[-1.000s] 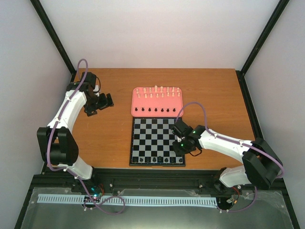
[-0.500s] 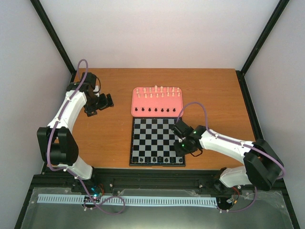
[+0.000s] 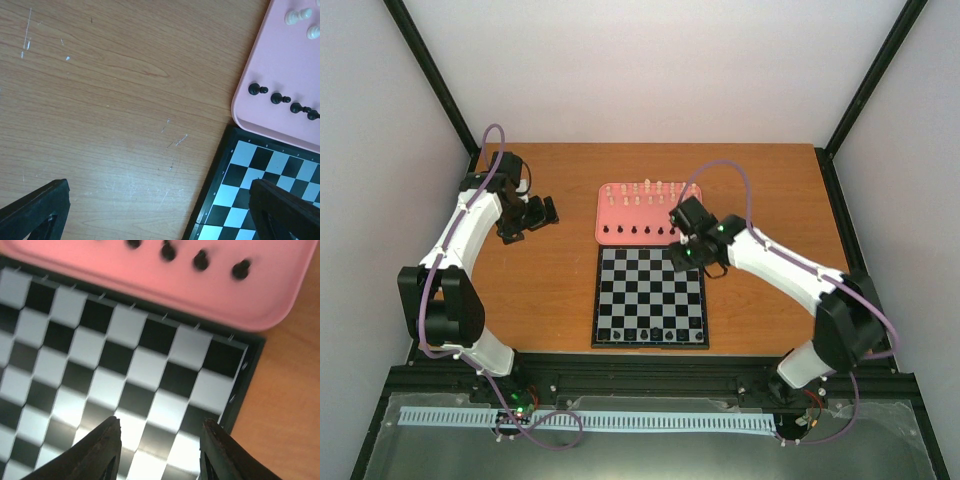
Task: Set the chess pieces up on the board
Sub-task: Pick up the chess piece from the storage box.
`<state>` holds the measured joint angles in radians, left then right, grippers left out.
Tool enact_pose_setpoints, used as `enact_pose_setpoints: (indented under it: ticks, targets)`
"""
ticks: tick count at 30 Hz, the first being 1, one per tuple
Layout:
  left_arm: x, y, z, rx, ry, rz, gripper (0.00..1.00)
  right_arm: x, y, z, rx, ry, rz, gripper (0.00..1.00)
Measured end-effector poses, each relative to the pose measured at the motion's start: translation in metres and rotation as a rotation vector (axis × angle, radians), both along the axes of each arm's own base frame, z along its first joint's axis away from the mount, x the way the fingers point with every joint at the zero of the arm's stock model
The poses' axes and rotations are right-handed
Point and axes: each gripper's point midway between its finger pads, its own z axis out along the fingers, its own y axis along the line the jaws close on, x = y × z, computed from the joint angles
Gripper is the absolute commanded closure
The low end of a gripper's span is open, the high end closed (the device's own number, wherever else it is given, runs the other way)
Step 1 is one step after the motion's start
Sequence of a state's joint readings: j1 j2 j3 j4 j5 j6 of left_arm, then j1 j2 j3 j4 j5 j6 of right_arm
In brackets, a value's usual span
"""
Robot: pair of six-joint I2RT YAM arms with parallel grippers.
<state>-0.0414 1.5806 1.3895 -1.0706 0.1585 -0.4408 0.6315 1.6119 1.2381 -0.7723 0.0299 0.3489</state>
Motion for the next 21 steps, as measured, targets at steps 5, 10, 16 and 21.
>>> enact_pose_setpoints:
  ticks: [5, 10, 16, 21]
  targets:
    - [0.004, 0.0, 0.005, 0.0, -0.015, 0.0, 0.0, 0.07, -0.007, -0.019, -0.039, -0.006, -0.074, 0.6]
    - [0.007, 0.0, 0.009, 0.001, -0.026, 0.0, 0.0, 0.102, -0.009, -0.038, -0.068, -0.004, -0.081, 0.62]
    - [0.008, 0.0, 0.001, 0.005, -0.004, 0.001, 0.0, 0.116, -0.02, -0.057, -0.072, 0.035, -0.096, 0.64]
    - [0.01, 0.0, -0.004, 0.006, 0.011, 0.001, 0.0, 0.125, -0.025, -0.073, -0.073, 0.062, -0.098, 0.65]
